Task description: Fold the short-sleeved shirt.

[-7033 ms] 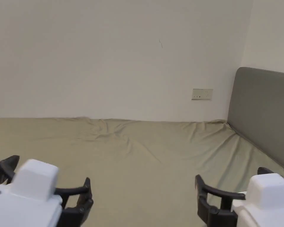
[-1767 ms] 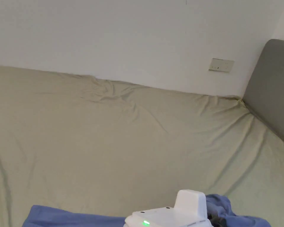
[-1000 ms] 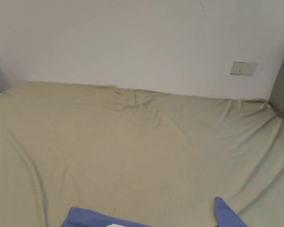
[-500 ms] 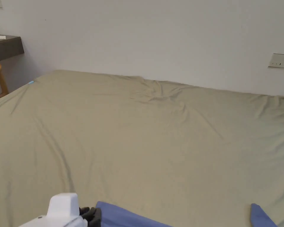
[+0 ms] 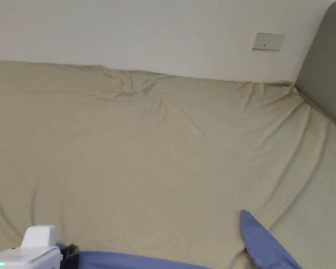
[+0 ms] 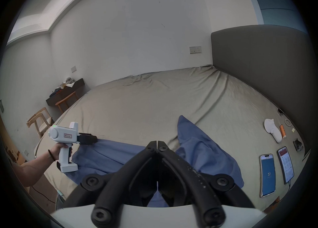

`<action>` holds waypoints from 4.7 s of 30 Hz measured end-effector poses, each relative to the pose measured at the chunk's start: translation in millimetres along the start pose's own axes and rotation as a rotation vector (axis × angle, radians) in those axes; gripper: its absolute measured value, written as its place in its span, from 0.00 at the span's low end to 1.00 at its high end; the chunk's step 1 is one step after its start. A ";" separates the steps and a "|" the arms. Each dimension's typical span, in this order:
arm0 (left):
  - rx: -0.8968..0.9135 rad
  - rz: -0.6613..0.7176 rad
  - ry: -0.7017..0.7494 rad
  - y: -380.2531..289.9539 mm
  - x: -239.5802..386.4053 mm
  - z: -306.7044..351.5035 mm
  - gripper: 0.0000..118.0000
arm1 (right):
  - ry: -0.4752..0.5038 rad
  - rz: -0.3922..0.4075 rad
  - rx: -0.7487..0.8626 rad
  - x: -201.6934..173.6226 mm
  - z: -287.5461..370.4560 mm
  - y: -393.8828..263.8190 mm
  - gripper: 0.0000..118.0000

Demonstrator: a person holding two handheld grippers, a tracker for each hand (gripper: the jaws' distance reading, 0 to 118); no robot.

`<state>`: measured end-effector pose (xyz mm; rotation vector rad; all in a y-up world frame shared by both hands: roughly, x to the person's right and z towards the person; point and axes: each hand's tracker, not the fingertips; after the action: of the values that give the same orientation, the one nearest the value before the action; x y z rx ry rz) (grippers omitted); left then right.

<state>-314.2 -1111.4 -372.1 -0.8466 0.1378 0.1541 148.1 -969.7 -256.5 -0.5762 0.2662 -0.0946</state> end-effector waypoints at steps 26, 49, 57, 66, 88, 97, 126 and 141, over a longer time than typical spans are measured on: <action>-0.004 0.014 0.047 -10.1 29.0 10.5 0.06 | -0.200 0.222 -0.561 130.1 -209.1 6.0 0.18; 0.584 -0.072 0.086 196.3 2.0 282.4 0.06 | -0.126 0.138 0.233 79.6 19.7 258.2 0.03; 0.678 -0.023 0.197 311.6 0.5 312.7 0.06 | -0.135 0.130 0.324 47.7 -4.9 389.1 0.03; 0.768 0.051 0.274 417.4 8.3 294.7 0.06 | -0.208 0.123 0.471 21.9 -52.0 500.1 0.03; 0.634 0.040 0.215 394.3 2.0 165.2 0.06 | -0.132 0.066 0.457 60.7 -132.2 444.5 0.03; 0.341 0.041 0.118 244.5 -11.4 103.2 0.06 | 0.003 0.013 0.181 73.0 -141.6 259.8 0.03; 0.016 0.105 0.193 -110.0 -73.0 196.2 0.06 | -0.071 -0.255 -0.243 76.4 47.9 -129.5 0.03; 0.048 0.340 0.065 -143.0 -75.1 219.4 1.00 | 0.019 -0.384 -0.289 79.9 54.5 -148.8 0.99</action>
<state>-347.6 -1045.5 -109.9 -0.7756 0.3454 0.4403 237.8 -1078.3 -148.5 -0.9104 0.1861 -0.4376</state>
